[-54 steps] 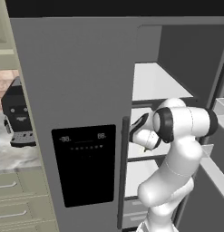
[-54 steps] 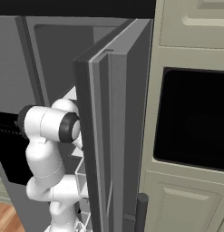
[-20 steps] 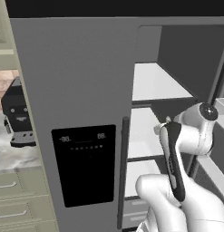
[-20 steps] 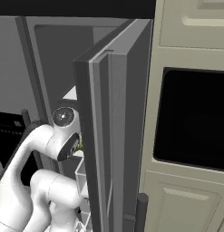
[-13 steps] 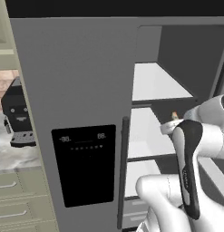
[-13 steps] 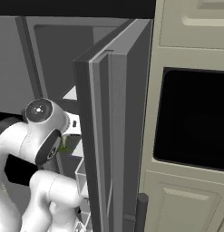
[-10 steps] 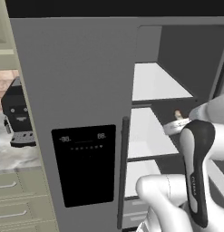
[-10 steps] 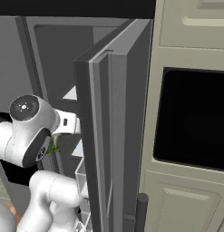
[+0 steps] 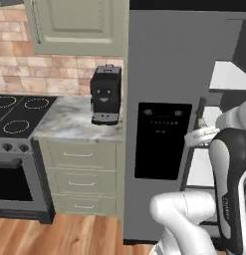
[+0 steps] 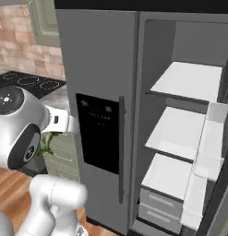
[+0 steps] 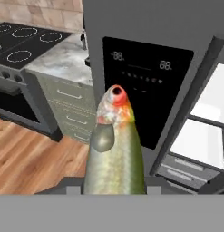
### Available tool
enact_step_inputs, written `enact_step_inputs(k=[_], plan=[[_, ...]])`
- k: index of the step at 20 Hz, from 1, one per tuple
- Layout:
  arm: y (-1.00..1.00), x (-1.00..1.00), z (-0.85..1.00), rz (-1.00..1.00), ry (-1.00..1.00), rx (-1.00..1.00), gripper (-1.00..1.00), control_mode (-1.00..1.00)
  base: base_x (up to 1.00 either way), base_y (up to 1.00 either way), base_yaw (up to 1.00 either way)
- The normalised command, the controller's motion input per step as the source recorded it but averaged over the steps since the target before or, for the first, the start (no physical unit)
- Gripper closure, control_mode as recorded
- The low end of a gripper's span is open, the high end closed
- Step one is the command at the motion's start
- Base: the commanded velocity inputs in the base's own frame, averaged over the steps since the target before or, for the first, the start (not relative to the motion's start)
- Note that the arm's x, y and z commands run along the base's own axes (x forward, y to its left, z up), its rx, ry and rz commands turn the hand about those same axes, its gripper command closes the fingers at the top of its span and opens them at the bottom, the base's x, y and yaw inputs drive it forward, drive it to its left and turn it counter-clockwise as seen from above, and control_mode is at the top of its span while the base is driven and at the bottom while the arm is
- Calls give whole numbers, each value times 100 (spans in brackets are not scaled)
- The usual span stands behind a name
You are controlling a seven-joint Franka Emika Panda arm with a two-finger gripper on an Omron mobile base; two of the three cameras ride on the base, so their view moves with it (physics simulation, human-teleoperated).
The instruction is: Gather the bell pepper and squash from the fridge and place them on a tray on the dining counter. Then gather the fishs from the fridge and place them on the other tray.
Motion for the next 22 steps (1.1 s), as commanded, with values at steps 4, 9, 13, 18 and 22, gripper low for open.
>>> enact_step_inputs(k=[4, 9, 13, 18, 22], plan=[[0, 0, 0, 0, 0, 0, 100, 100, -4, 11, 100], [0, 0, 0, 0, 0, 0, 100, 100, 0, 0, 100], [0, 0, 0, 0, 0, 0, 100, 100, 0, 0, 100], [0, 0, 0, 0, 0, 0, 100, 100, 0, 0, 100], [0, 0, 0, 0, 0, 0, 100, 100, 0, 0, 100]])
